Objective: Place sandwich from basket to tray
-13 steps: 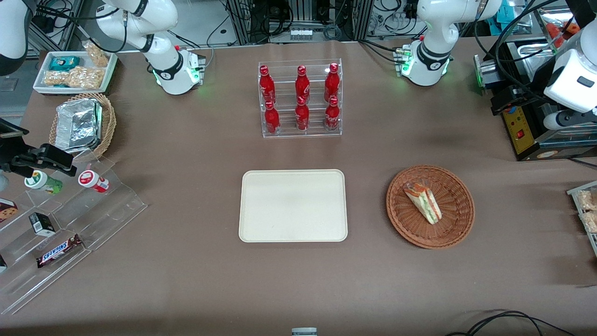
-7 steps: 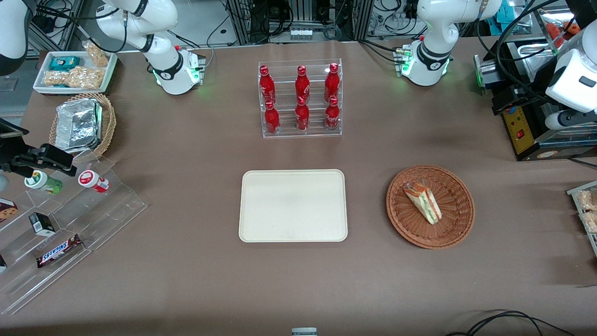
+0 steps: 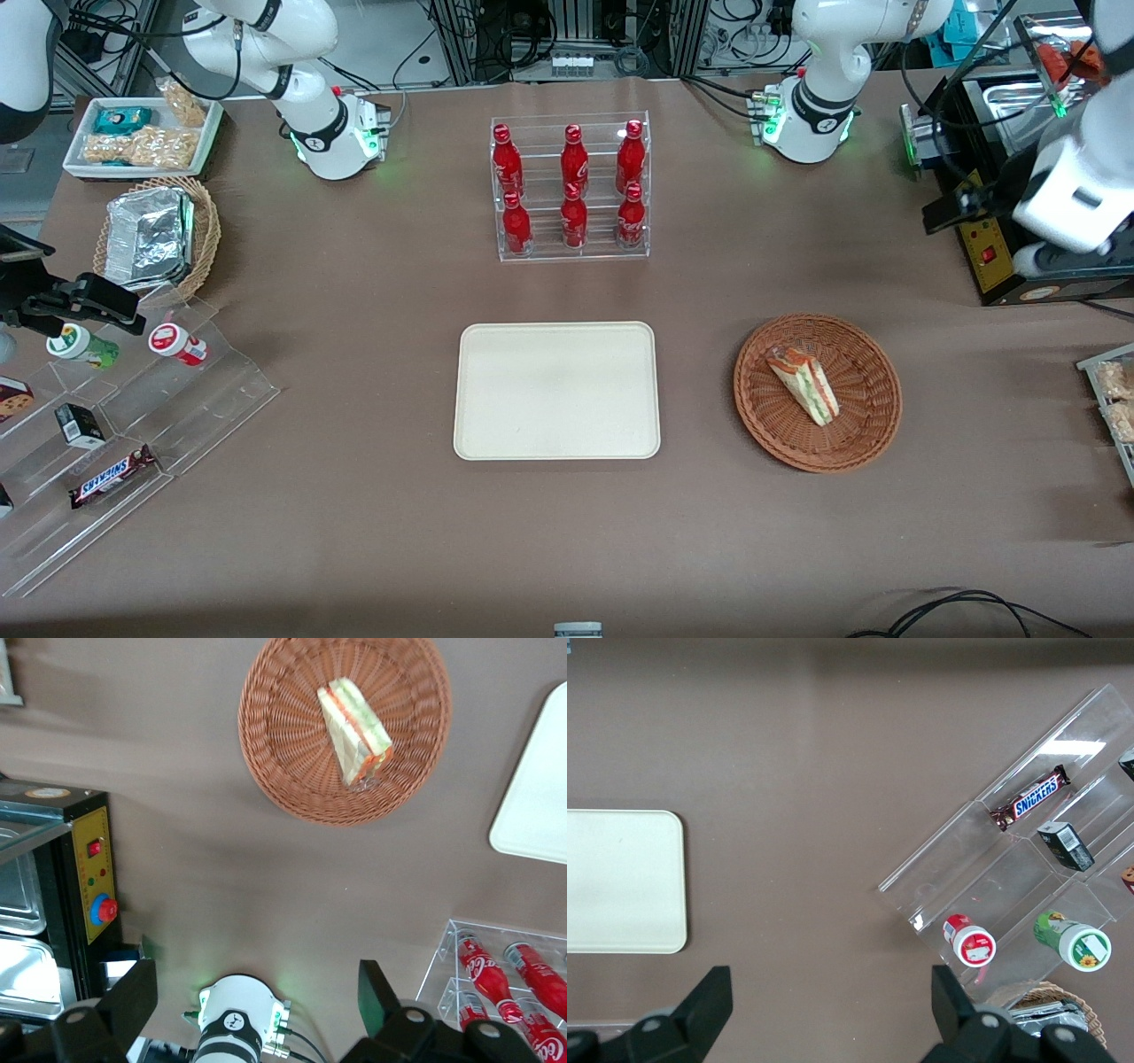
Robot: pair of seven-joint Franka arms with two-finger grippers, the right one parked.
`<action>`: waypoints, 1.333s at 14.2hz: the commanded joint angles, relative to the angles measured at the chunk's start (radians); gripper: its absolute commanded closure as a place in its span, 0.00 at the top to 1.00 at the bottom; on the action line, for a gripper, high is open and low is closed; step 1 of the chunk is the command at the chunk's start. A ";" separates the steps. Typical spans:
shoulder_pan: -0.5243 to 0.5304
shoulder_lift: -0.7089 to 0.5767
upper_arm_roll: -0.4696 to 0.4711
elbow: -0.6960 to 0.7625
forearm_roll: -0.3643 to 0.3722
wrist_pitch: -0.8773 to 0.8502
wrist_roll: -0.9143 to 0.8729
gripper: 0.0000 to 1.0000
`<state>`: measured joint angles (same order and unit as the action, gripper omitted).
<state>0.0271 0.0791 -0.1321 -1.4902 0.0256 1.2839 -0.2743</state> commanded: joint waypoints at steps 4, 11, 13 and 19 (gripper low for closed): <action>-0.007 0.152 0.011 -0.042 -0.010 0.134 -0.043 1.00; -0.006 0.253 0.009 -0.297 -0.016 0.685 -0.432 1.00; -0.015 0.307 0.008 -0.300 -0.016 0.774 -0.529 1.00; -0.036 0.401 0.003 -0.367 -0.015 0.961 -0.569 1.00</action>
<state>0.0149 0.4762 -0.1339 -1.8127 0.0202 2.1624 -0.8145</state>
